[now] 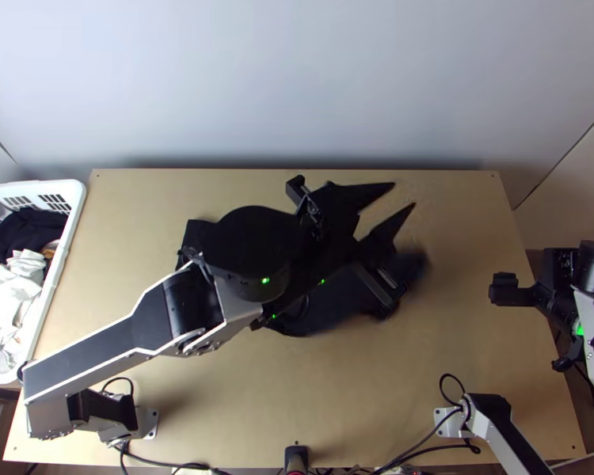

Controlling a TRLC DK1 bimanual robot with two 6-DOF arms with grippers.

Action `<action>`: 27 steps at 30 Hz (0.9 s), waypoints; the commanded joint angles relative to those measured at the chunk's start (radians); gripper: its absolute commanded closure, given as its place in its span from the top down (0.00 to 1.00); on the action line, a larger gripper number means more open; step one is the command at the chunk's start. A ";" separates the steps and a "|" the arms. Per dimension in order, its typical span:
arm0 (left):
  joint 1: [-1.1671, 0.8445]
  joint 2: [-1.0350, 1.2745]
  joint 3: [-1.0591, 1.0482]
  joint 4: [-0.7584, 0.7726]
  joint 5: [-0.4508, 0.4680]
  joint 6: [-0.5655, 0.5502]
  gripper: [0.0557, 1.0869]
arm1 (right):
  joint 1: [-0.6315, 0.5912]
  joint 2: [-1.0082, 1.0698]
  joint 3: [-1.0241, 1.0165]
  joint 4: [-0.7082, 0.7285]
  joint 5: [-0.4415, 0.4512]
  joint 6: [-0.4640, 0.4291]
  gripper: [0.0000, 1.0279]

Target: Fold the t-shirt

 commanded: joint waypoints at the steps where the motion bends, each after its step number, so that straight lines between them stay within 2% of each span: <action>1: 0.018 -0.052 -0.019 -0.040 -0.077 0.044 0.87 | 0.002 -0.011 -0.027 0.001 -0.019 0.003 0.96; 3: 0.051 -0.087 -0.030 -0.048 -0.107 0.054 0.95 | 0.005 -0.014 -0.033 0.001 -0.022 0.003 0.96; 4: 0.075 -0.112 -0.042 -0.048 -0.107 0.058 0.95 | 0.006 -0.014 -0.033 0.001 -0.028 0.003 0.96; 6: 0.137 -0.156 -0.073 -0.065 -0.107 0.058 0.95 | 0.011 -0.012 -0.030 0.002 -0.045 0.005 0.96; 9: 0.242 -0.224 -0.127 -0.147 -0.103 0.058 0.87 | 0.020 -0.003 -0.012 0.005 -0.091 0.011 0.96; 15: 0.496 -0.399 -0.407 -0.261 -0.077 0.008 0.87 | 0.037 0.032 0.036 0.013 -0.122 0.017 0.96; 20: 0.693 -0.457 -0.615 -0.393 0.086 -0.086 0.87 | 0.056 0.049 0.046 0.016 -0.140 0.018 0.96; 25: 0.815 -0.422 -0.717 -0.428 0.172 -0.118 0.87 | 0.076 0.055 0.068 0.016 -0.160 0.022 0.96; 27: 0.858 -0.388 -0.736 -0.431 0.179 -0.120 0.88 | 0.085 0.055 0.074 0.013 -0.165 0.023 0.96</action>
